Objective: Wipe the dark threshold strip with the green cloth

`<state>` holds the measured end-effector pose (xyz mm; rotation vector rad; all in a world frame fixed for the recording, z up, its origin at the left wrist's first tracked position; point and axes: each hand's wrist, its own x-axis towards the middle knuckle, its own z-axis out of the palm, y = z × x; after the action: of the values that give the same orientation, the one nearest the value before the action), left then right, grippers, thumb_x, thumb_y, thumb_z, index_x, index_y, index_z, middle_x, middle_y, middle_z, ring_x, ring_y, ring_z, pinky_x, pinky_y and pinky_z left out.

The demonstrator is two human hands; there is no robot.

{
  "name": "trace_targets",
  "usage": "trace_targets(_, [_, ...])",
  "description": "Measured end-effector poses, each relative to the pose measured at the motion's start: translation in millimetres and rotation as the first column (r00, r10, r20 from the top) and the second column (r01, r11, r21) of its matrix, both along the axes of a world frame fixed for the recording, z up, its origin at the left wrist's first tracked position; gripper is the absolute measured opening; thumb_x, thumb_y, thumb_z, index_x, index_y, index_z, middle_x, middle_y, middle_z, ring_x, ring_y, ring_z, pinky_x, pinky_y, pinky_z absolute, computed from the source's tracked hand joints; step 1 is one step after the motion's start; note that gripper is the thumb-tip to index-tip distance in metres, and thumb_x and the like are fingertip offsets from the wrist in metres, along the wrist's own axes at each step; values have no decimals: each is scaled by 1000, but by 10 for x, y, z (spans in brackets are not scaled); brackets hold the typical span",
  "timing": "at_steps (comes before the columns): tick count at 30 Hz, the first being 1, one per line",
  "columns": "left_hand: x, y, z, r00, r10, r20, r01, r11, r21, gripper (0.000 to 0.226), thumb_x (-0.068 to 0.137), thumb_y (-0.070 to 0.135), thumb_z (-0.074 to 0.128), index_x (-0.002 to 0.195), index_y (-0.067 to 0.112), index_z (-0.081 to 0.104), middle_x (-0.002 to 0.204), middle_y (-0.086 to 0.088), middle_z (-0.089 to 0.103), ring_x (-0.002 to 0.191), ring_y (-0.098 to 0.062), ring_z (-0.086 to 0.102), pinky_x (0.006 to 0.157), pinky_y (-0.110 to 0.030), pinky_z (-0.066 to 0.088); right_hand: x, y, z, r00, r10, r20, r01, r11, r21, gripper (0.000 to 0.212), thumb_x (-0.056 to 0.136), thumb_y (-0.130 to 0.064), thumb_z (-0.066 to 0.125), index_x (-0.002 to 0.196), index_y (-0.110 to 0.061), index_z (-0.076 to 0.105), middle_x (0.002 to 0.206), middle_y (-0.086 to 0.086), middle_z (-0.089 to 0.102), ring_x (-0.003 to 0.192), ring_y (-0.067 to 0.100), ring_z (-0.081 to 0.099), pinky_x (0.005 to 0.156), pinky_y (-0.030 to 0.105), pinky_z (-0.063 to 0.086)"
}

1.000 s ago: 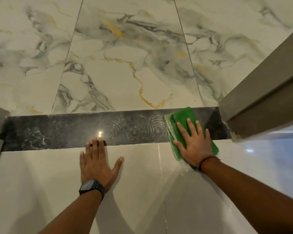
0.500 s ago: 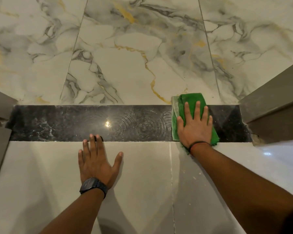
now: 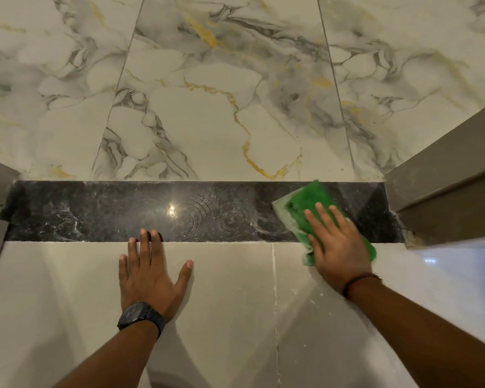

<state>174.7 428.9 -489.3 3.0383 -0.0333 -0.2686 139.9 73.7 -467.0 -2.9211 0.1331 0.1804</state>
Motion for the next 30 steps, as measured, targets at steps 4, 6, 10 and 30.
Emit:
trace_targets(4, [-4, 0, -9, 1000, 6, 17, -5, 1000, -10, 91, 83, 72, 16, 151, 13, 3, 160, -12, 6, 146, -30, 1, 117, -49, 5, 90, -196, -12, 965, -261, 37, 262, 965, -18, 56, 92, -36, 30, 145, -20, 29, 153, 12, 28, 141, 34, 19, 110, 56, 23])
trace_targets(6, [-4, -10, -7, 1000, 7, 22, -6, 1000, -15, 91, 83, 71, 17, 151, 13, 2, 160, -12, 5, 146, -30, 0, 117, -48, 4, 187, -87, -42, 931, -356, 75, 358, 934, -7, 52, 94, -32, 32, 145, -19, 29, 154, 11, 27, 141, 34, 18, 111, 54, 19])
trace_targets(10, [1, -19, -2, 1000, 6, 15, -6, 1000, -13, 91, 83, 71, 17, 151, 13, 0, 160, -11, 3, 146, -30, -3, 118, -47, 1, 457, 191, -100, 885, -462, 64, 464, 886, -22, 52, 97, -29, 34, 146, -17, 25, 156, 9, 22, 141, 33, 16, 112, 53, 18])
trace_targets(30, [6, 931, -22, 985, 175, -7, -174, 984, 40, 91, 82, 74, 10, 150, 17, -7, 160, -13, 1, 145, -33, 2, 116, -53, 9, 249, 698, -37, 960, 278, 20, -278, 959, 44, 54, 90, -21, 52, 142, -26, 35, 149, -1, 36, 141, 26, 23, 114, 48, 16])
